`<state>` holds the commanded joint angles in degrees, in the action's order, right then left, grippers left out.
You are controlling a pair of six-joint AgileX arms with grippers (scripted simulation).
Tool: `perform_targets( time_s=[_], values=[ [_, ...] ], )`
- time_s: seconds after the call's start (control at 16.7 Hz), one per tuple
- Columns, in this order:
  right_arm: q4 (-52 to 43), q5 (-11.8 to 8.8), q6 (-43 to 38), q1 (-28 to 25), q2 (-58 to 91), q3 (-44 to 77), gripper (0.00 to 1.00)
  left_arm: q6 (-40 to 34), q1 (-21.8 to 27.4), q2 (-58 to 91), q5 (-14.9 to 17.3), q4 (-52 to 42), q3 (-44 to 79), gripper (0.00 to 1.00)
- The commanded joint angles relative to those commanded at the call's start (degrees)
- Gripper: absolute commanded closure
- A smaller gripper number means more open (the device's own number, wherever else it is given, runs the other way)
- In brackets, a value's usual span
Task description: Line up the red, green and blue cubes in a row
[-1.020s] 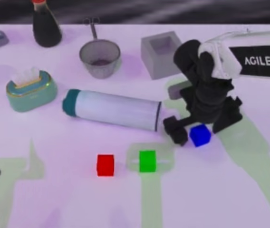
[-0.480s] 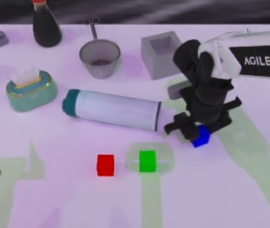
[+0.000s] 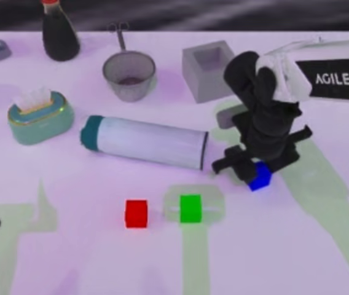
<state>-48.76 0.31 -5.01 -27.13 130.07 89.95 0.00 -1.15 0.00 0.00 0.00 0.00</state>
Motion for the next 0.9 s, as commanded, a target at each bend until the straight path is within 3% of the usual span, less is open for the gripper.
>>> perform_targets(
  time_s=[0.48,0.9],
  values=[
    [-12.3,0.0,0.1,-0.5,-4.7,7.2,1.0,0.0,0.0,0.0,0.0,0.0,0.0,0.0],
    [-13.1,0.0,-0.8,-0.5,-5.5,7.4,1.0,0.0,0.0,0.0,0.0,0.0,0.0,0.0]
  ],
)
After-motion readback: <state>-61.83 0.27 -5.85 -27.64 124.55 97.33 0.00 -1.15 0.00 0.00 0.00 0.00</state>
